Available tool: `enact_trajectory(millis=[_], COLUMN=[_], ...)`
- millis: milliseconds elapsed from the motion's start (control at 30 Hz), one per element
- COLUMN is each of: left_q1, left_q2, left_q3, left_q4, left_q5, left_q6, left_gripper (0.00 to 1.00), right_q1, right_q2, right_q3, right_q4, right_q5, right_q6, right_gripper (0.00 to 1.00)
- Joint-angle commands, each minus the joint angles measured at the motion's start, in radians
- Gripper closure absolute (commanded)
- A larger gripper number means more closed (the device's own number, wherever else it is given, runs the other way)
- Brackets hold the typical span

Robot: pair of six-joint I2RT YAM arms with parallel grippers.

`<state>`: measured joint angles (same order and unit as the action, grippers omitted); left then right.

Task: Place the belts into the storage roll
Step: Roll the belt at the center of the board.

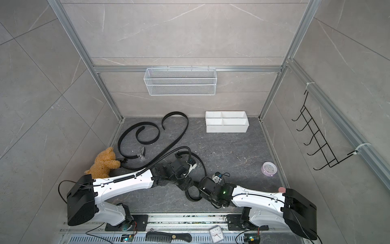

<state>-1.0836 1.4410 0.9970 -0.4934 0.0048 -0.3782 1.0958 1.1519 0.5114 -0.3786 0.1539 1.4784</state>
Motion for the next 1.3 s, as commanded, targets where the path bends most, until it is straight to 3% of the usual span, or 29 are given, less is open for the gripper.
enact_trajectory(millis=[0, 167, 333, 467, 667, 867, 1267], left_q1=[0.003, 0.002, 0.009, 0.012, 0.012, 0.011, -0.001], left_q2=[-0.018, 0.043, 0.130, 0.197, 0.276, 0.284, 0.305], left_q3=[0.057, 0.030, 0.046, 0.060, 0.068, 0.049, 0.068], left_q4=[-0.082, -0.052, -0.078, -0.075, -0.090, -0.072, -0.096], left_q5=[-0.054, 0.062, 0.079, 0.126, 0.162, 0.143, 0.086], left_q6=[-0.078, -0.149, -0.160, -0.162, -0.150, -0.146, -0.136], left_gripper=[0.44, 0.42, 0.44, 0.54, 0.76, 1.00, 1.00], right_q1=[0.013, 0.019, 0.026, 0.028, 0.032, 0.033, 0.051], right_q2=[0.017, 0.017, 0.019, 0.032, 0.062, 0.072, 0.011], right_q3=[0.025, 0.046, 0.062, 0.076, 0.075, 0.100, 0.150], right_q4=[-0.077, -0.107, -0.120, -0.120, -0.094, -0.071, -0.154], right_q5=[0.010, 0.029, 0.036, 0.035, 0.021, 0.000, 0.033], right_q6=[-0.023, -0.027, -0.034, -0.043, -0.052, -0.080, -0.066], right_gripper=[0.92, 0.92, 0.91, 0.91, 0.87, 0.66, 0.35])
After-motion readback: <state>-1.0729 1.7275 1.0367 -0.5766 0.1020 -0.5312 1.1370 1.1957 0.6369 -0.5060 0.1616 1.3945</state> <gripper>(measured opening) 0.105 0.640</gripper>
